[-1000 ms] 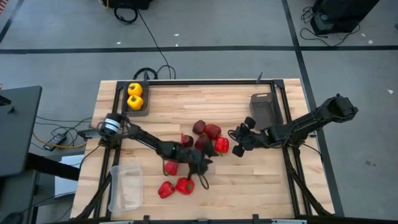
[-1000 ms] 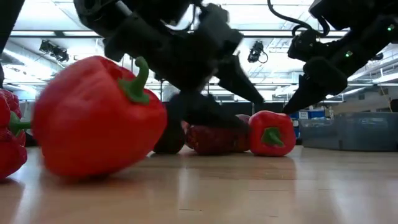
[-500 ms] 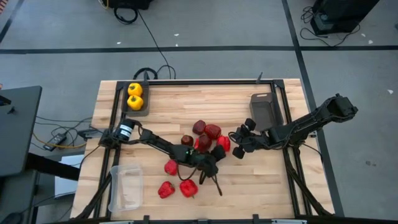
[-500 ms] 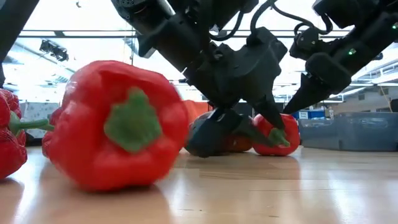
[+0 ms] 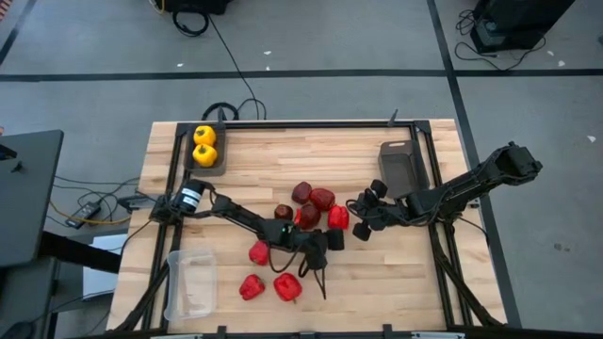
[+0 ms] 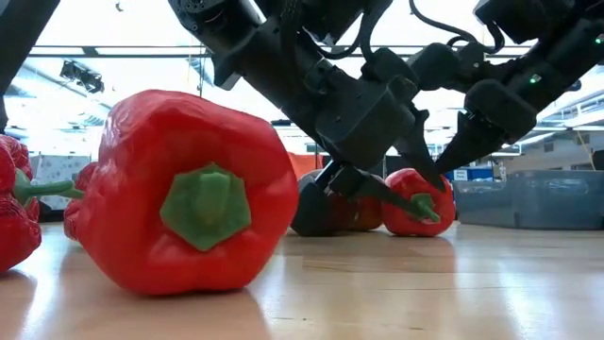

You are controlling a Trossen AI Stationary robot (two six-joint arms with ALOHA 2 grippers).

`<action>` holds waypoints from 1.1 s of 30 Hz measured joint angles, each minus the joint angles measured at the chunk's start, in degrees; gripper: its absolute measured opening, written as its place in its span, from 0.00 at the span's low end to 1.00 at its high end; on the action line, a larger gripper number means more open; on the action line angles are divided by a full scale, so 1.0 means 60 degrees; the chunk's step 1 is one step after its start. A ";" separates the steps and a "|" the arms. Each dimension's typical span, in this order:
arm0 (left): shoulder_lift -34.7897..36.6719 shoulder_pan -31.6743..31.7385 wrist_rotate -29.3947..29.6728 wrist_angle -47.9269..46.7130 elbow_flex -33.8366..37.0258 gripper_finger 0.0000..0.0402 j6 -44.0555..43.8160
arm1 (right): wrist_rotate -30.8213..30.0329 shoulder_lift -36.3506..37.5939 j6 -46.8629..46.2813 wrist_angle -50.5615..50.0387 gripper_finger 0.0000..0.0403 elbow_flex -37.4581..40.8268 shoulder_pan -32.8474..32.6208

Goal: Sort produce into baskets
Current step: Put the red bell pepper into the right black transparent bin

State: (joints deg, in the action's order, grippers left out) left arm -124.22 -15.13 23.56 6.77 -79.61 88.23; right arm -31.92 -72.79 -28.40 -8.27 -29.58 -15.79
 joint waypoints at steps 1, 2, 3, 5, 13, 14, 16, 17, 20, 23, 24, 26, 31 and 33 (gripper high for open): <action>0.0000 0.0021 -0.0159 0.0036 0.0000 0.34 0.0000 | 0.0003 0.0000 0.0000 -0.0001 0.04 0.0000 0.0000; 0.0000 0.0044 -0.0262 0.0053 0.0000 0.34 -0.0002 | 0.0006 0.0000 0.0000 -0.0002 0.04 0.0000 0.0000; -0.0050 0.0079 -0.0404 0.0102 0.0000 0.34 -0.0004 | 0.0006 0.0000 0.0001 -0.0009 0.04 0.0000 0.0000; -0.0199 0.0125 -0.0418 0.0377 0.0000 0.34 0.0007 | 0.0006 0.0000 0.0000 -0.0023 0.04 0.0000 0.0000; -0.0656 0.0192 0.0044 0.1061 -0.0044 0.34 0.0444 | 0.0043 0.0000 -0.0029 -0.0116 0.04 0.0000 0.0000; -0.0668 0.0197 0.0122 0.1134 -0.0045 0.34 0.0492 | 0.0046 0.0000 -0.0025 -0.0096 0.04 0.0000 0.0000; -0.0678 0.0221 0.0144 0.1175 -0.0044 0.34 0.0495 | 0.0046 0.0000 -0.0022 -0.0117 0.04 0.0000 0.0000; -0.0681 0.0231 0.0144 0.1174 -0.0044 0.34 0.0495 | 0.0048 0.0000 -0.0022 -0.0110 0.04 0.0000 0.0000; -0.0692 0.0284 0.0136 0.0981 -0.0050 0.34 0.0545 | 0.0087 0.0000 -0.0022 -0.0110 0.04 0.0000 0.0000; -0.0699 0.0362 0.0125 0.0721 -0.0062 0.34 0.0543 | 0.0097 0.0000 -0.0069 -0.0125 0.04 0.0000 0.0000; -0.0699 0.0401 0.0128 0.0665 -0.0062 0.34 0.0543 | 0.0103 0.0000 -0.0072 -0.0121 0.04 0.0000 0.0000; -0.0705 0.0448 0.0283 0.0629 -0.0062 0.34 0.0549 | 0.0105 0.0000 -0.0075 -0.0125 0.04 0.0000 0.0000; -0.0715 0.0538 0.0525 0.0530 -0.0050 0.32 0.0630 | 0.0102 0.0000 -0.0092 -0.0121 0.04 0.0000 0.0000; -0.0718 0.0564 0.0659 0.0519 -0.0043 0.29 0.0599 | 0.0101 0.0000 -0.0095 -0.0121 0.04 0.0000 0.0000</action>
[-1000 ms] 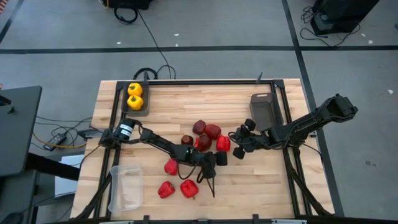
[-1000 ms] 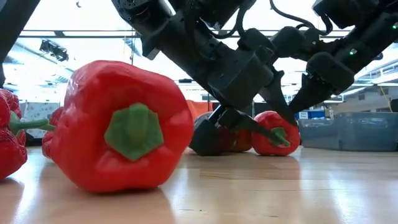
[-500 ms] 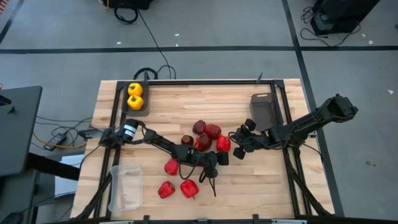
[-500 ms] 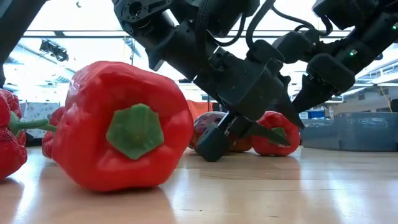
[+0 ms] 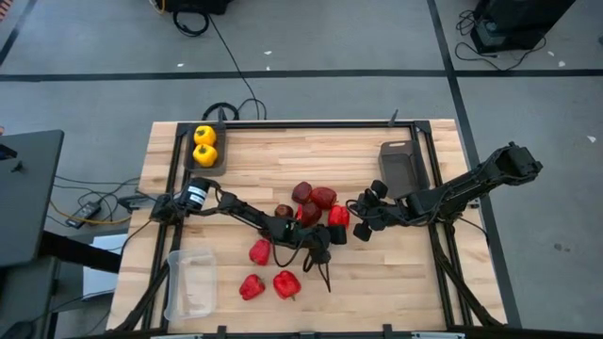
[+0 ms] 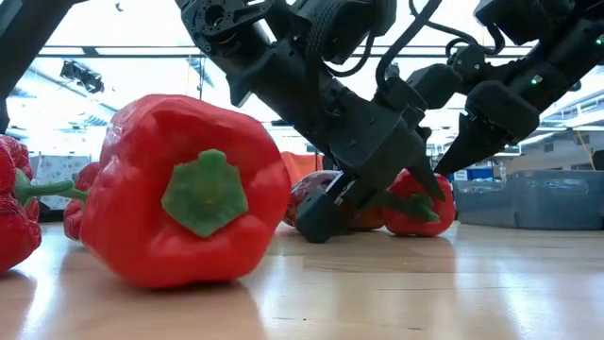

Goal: Sort produce into baskets
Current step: Put the red bell pepper into the right black transparent bin

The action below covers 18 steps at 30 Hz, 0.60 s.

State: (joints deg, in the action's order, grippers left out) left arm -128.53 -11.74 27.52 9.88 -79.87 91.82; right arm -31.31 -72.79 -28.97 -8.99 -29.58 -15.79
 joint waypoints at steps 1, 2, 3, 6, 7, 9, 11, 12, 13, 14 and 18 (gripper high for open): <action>0.0000 0.0007 0.0078 -0.0003 0.0003 0.26 -0.0082 | 0.0000 0.0000 -0.0003 0.0000 0.04 0.0000 0.0000; 0.0000 0.0014 0.0197 0.0001 0.0010 0.23 -0.0164 | 0.0000 0.0000 -0.0004 0.0000 0.04 0.0000 0.0000; 0.0000 0.0014 0.0268 0.0001 0.0017 0.20 -0.0242 | -0.0004 0.0000 -0.0004 0.0000 0.04 0.0000 0.0000; 0.0000 0.0028 0.0313 -0.0057 -0.0016 0.09 -0.0366 | -0.0066 0.0000 -0.0004 0.0000 0.03 0.0000 0.0000; 0.0000 0.0028 0.0310 -0.0057 -0.0016 0.06 -0.0352 | -0.0069 0.0000 -0.0012 0.0000 0.03 0.0000 0.0000; 0.0000 0.0036 0.0250 -0.0057 -0.0016 0.03 -0.0345 | -0.0077 0.0000 -0.0144 0.0004 0.03 0.0000 0.0000; 0.0000 0.0047 0.0220 -0.0054 -0.0016 0.04 -0.0348 | -0.0083 0.0000 -0.0208 0.0007 0.03 0.0000 -0.0003; 0.0000 0.0050 0.0220 -0.0054 -0.0016 0.04 -0.0351 | -0.0094 0.0000 -0.0219 0.0005 0.03 0.0000 -0.0018; 0.0000 0.0053 0.0220 -0.0054 -0.0016 0.05 -0.0351 | -0.0115 0.0000 -0.0215 0.0004 0.03 0.0000 -0.0032; 0.0000 0.0054 0.0229 -0.0047 -0.0016 0.05 -0.0370 | -0.0162 0.0000 -0.0215 0.0007 0.03 0.0000 -0.0054; 0.0139 0.0054 0.0511 0.0172 0.0007 0.03 -0.0984 | -0.0352 0.0000 -0.0200 0.0005 0.03 0.0000 -0.0143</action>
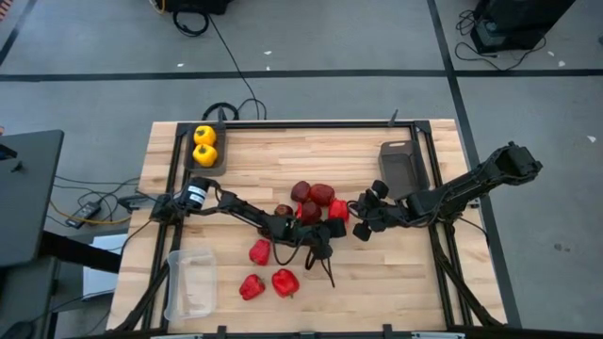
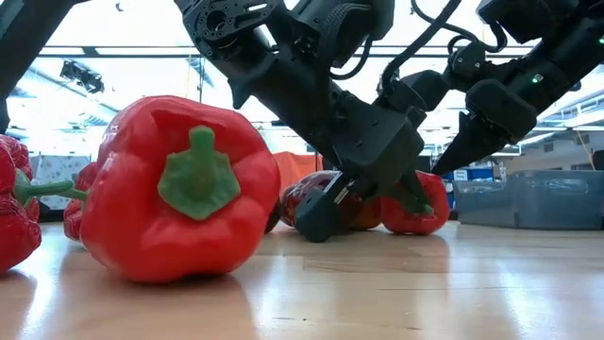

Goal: Sort produce into baskets
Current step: Put the red bell pepper into the right black transparent bin

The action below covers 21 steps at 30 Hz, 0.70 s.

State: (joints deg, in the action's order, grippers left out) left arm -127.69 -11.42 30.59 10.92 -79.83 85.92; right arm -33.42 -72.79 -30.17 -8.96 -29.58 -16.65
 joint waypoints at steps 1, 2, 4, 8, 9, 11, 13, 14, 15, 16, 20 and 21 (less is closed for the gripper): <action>0.0055 0.0000 0.0033 -0.0036 -0.0036 0.03 -0.0228 | -0.0040 0.0000 0.0000 0.0000 0.03 0.0000 -0.0024; 0.0137 0.0002 0.0049 -0.0184 -0.0078 0.03 -0.0507 | -0.0133 0.0000 -0.0001 0.0002 0.03 0.0000 -0.0051; 0.0325 0.0035 0.0074 -0.0467 -0.0245 0.03 -0.1291 | -0.0565 0.0040 -0.0080 -0.0008 0.03 0.0000 -0.0123; 0.0982 0.0224 -0.0165 -0.1356 -0.0809 0.03 -0.3036 | -0.1707 0.0406 -0.0191 -0.0153 0.03 0.0000 -0.0215; 0.1157 0.0294 -0.0397 -0.1692 -0.0917 0.03 -0.3570 | -0.1952 0.0556 -0.0162 -0.0252 0.03 0.0000 -0.0224; 0.1434 0.0485 -0.1000 -0.2393 -0.1140 0.02 -0.4645 | -0.2296 0.0912 0.0166 -0.0481 0.05 0.0000 -0.0235; 0.1757 0.0716 -0.1603 -0.3014 -0.1313 0.01 -0.5643 | -0.2348 0.1275 0.0700 -0.0674 0.07 0.0000 -0.0244; 0.1944 0.0861 -0.1857 -0.3227 -0.1398 0.00 -0.6067 | -0.2348 0.1456 0.0892 -0.0784 0.09 0.0000 -0.0244; 0.2149 0.1009 -0.2132 -0.3265 -0.1484 0.00 -0.6472 | -0.2345 0.1685 0.1048 -0.0849 0.11 0.0000 -0.0244; 0.2340 0.1165 -0.2368 -0.3320 -0.1517 0.00 -0.6832 | -0.2348 0.1895 0.1193 -0.0872 0.12 0.0000 -0.0244; 0.3051 0.1810 -0.3405 -0.3520 -0.1534 0.00 -0.8050 | -0.2395 0.2859 0.1401 -0.0788 0.19 0.0000 -0.0262; 0.3152 0.1968 -0.3622 -0.3696 -0.1528 0.00 -0.8264 | -0.2397 0.3113 0.1362 -0.0766 0.21 0.0000 -0.0267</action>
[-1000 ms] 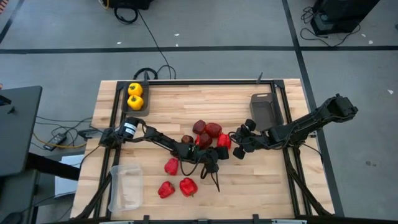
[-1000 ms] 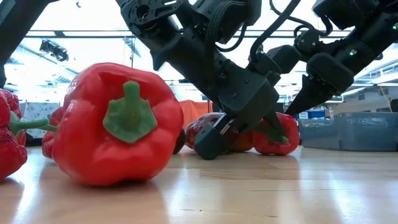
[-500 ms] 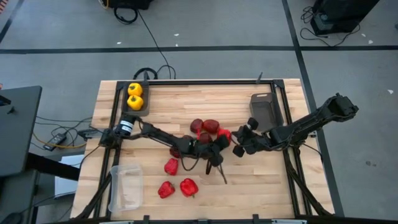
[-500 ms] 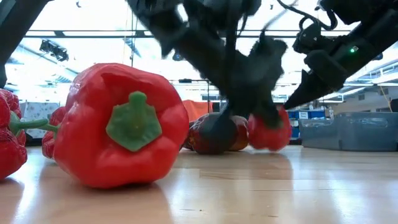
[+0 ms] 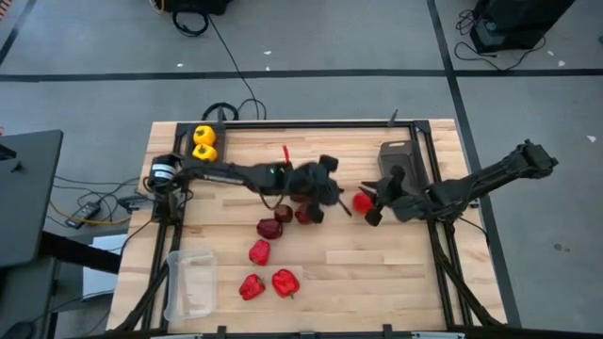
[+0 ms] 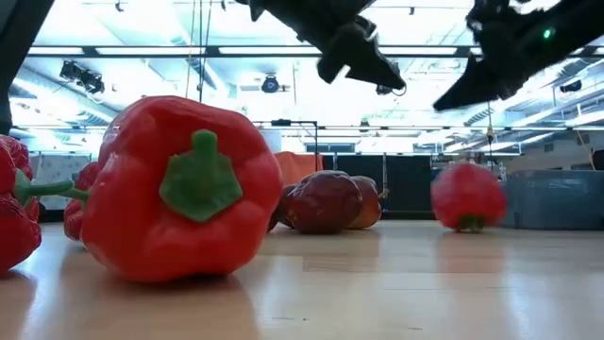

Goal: Sort produce into baskets
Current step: Put the red bell pepper into the right black transparent bin

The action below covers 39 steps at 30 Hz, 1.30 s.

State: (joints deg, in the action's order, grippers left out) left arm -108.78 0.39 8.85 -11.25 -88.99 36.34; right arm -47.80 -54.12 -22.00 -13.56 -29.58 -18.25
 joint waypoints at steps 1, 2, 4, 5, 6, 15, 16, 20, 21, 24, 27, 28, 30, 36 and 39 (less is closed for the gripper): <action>0.0101 0.0156 -0.0175 -0.0036 0.0004 0.00 -0.0184 | -0.0002 0.0268 -0.0048 0.0006 0.23 0.0000 -0.0017; 0.0221 0.0302 -0.0274 -0.0101 0.0004 0.00 -0.0347 | 0.0012 0.0533 -0.0069 0.0022 0.25 0.0000 -0.0024; 0.0320 0.0577 -0.0337 -0.0291 -0.0011 0.00 -0.0397 | 0.0116 0.0988 -0.0289 0.0029 0.28 0.0000 -0.0046; 0.0359 0.0700 -0.0344 -0.0382 -0.0018 0.00 -0.0415 | 0.0281 0.1210 -0.0412 -0.0017 0.29 0.0000 -0.0060; 0.0359 0.0806 -0.0348 -0.0660 -0.0009 0.00 -0.0438 | 0.0569 0.1389 -0.0476 -0.0064 0.30 0.0000 -0.0061; 0.0253 0.1349 -0.1922 -0.0793 0.1123 0.00 -0.1440 | 0.2627 0.1258 -0.0997 -0.2223 0.35 -0.0018 -0.0185; 0.0262 0.1367 -0.1922 -0.0793 0.1307 0.00 -0.1578 | 0.2886 0.1107 -0.1223 -0.2669 0.35 -0.0086 -0.0135; 0.0348 0.1374 -0.1922 -0.0715 0.1952 0.00 -0.1967 | 0.4389 0.0081 -0.2663 -0.5171 0.35 -0.1074 0.0314; 0.0348 0.1372 -0.1922 -0.0722 0.2113 0.00 -0.2006 | 0.4733 -0.0280 -0.2857 -0.5931 0.35 -0.1416 0.0402; 0.0348 0.1305 -0.1922 -0.0597 0.2613 0.00 -0.2177 | 0.5506 -0.1426 -0.2866 -0.7816 0.35 -0.2476 0.0516; 0.0375 0.1245 -0.1922 0.0208 0.3328 0.00 -0.2499 | 0.6383 -0.2586 -0.1695 -0.8753 0.35 -0.3336 0.0474; 0.0384 0.1229 -0.1925 0.0511 0.3592 0.00 -0.2618 | 0.6636 -0.2969 -0.1081 -0.8878 0.35 -0.3531 0.0383; 0.0385 0.1171 -0.1886 0.1097 0.4015 0.00 -0.2901 | 0.7016 -0.3608 0.0333 -0.9025 0.34 -0.3769 0.0134; 0.0440 0.0804 -0.0490 0.1605 0.4527 0.00 -0.3203 | 0.7112 -0.5136 0.4152 -0.9166 0.34 -0.3843 -0.0375; 0.0443 0.0545 0.0042 0.1645 0.4525 0.00 -0.3202 | 0.7335 -0.5712 0.4859 -0.9230 0.34 -0.3843 -0.0275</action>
State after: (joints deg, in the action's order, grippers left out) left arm -106.13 3.66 9.11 -1.39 -61.84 17.12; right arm -3.79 -88.39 7.15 -68.94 -52.64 -19.90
